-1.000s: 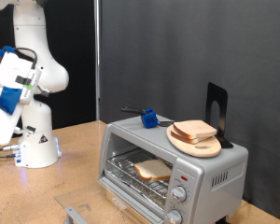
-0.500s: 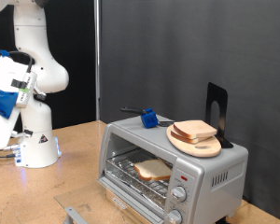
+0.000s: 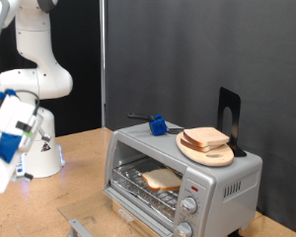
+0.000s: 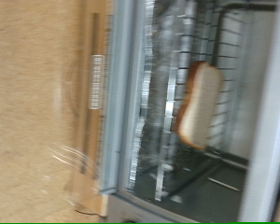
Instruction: Make a piece of toast with the oven
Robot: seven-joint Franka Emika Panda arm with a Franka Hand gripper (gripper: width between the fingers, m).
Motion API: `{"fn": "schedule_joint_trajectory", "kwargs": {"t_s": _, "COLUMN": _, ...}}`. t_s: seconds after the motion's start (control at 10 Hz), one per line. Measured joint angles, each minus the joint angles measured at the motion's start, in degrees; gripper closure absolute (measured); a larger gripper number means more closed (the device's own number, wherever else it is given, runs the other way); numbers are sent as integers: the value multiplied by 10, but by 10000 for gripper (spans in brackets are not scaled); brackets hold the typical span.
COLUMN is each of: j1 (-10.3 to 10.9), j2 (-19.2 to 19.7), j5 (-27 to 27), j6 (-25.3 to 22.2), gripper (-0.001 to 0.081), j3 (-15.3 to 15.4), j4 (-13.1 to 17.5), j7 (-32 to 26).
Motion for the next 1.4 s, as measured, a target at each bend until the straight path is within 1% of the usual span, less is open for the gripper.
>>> {"fn": "schedule_joint_trajectory", "kwargs": {"t_s": 0.3, "j1": 1, "j2": 59, "j5": 17, "j6": 50, "gripper": -2, "j3": 26, "j4": -2, "j7": -54}}
{"fn": "schedule_joint_trajectory", "kwargs": {"t_s": 0.5, "j1": 3, "j2": 95, "j5": 36, "j6": 86, "gripper": -2, "j3": 48, "j4": -9, "j7": -84}}
{"fn": "schedule_joint_trajectory", "kwargs": {"t_s": 0.7, "j1": 8, "j2": 124, "j5": 58, "j6": 129, "gripper": -2, "j3": 69, "j4": -20, "j7": -110}}
{"fn": "schedule_joint_trajectory", "kwargs": {"t_s": 0.8, "j1": 10, "j2": 136, "j5": 66, "j6": 144, "gripper": -2, "j3": 78, "j4": -24, "j7": -122}}
{"fn": "schedule_joint_trajectory", "kwargs": {"t_s": 1.0, "j1": 12, "j2": 151, "j5": 74, "j6": 151, "gripper": -2, "j3": 93, "j4": -34, "j7": -140}}
{"fn": "schedule_joint_trajectory", "kwargs": {"t_s": 1.4, "j1": 15, "j2": 149, "j5": 73, "j6": 145, "gripper": -2, "j3": 108, "j4": -63, "j7": -144}}
